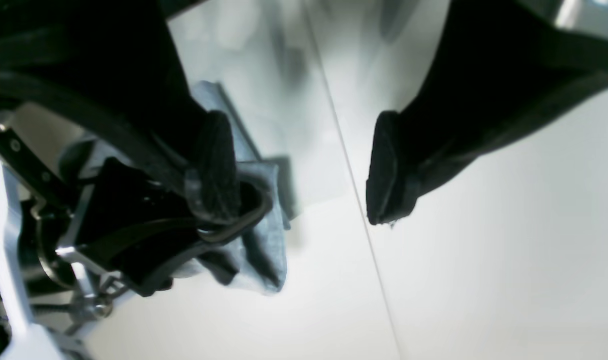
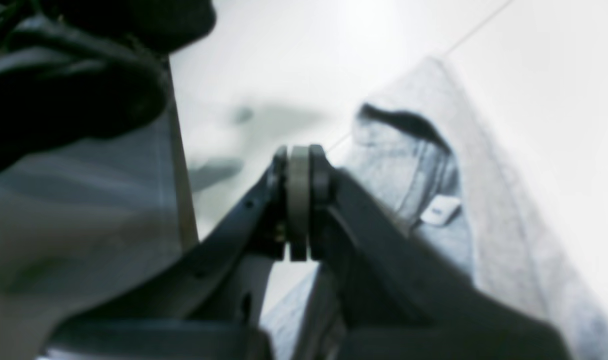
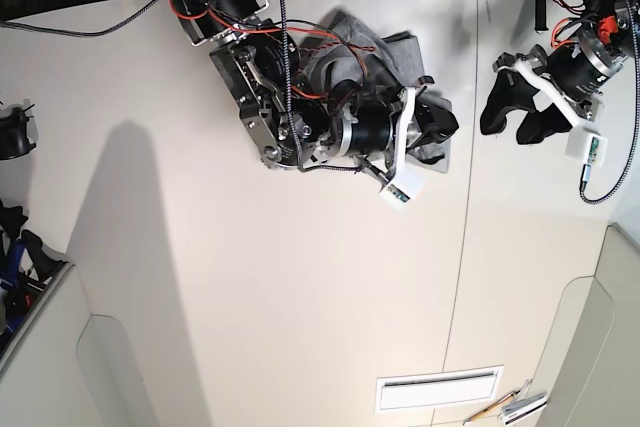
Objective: Fold the T-shirt properly
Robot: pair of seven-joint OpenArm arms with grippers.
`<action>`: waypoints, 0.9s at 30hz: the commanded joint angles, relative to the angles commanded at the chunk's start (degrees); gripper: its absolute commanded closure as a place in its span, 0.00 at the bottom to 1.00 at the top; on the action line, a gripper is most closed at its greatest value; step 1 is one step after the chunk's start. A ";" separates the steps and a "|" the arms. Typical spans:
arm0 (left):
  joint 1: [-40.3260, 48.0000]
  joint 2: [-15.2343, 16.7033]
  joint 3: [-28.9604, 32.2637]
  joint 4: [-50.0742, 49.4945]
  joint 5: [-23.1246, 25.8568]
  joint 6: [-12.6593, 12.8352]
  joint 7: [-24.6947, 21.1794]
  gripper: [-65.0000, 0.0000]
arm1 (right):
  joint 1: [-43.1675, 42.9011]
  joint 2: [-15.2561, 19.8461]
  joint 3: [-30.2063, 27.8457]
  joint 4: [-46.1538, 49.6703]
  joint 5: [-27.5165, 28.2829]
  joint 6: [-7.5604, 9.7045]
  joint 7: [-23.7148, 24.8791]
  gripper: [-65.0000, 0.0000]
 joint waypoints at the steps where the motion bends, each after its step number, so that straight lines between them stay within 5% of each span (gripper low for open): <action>1: 0.59 0.02 0.00 0.00 -1.88 0.00 0.17 0.33 | -0.02 0.15 1.20 2.27 0.00 0.00 -1.18 1.00; 6: 2.75 4.61 0.33 0.00 -2.93 0.00 0.11 0.33 | 0.15 6.16 8.85 11.67 1.27 -0.02 -3.04 1.00; 12: 4.09 8.66 5.77 0.00 -2.47 0.00 -0.52 0.33 | 0.11 12.39 16.55 12.11 3.65 -0.02 -2.99 1.00; 15: 4.07 11.61 9.46 0.00 4.09 0.32 -3.37 0.33 | 0.07 15.58 18.49 12.11 4.13 -0.07 -2.99 1.00; 21: 4.07 13.00 11.08 -0.33 17.05 5.52 -8.44 0.33 | -0.31 19.04 19.10 12.11 5.14 -0.07 -2.97 1.00; 27: 4.02 13.31 13.33 -4.17 20.00 7.47 -11.23 0.33 | -0.31 18.93 19.10 12.11 5.20 -0.07 -2.93 1.00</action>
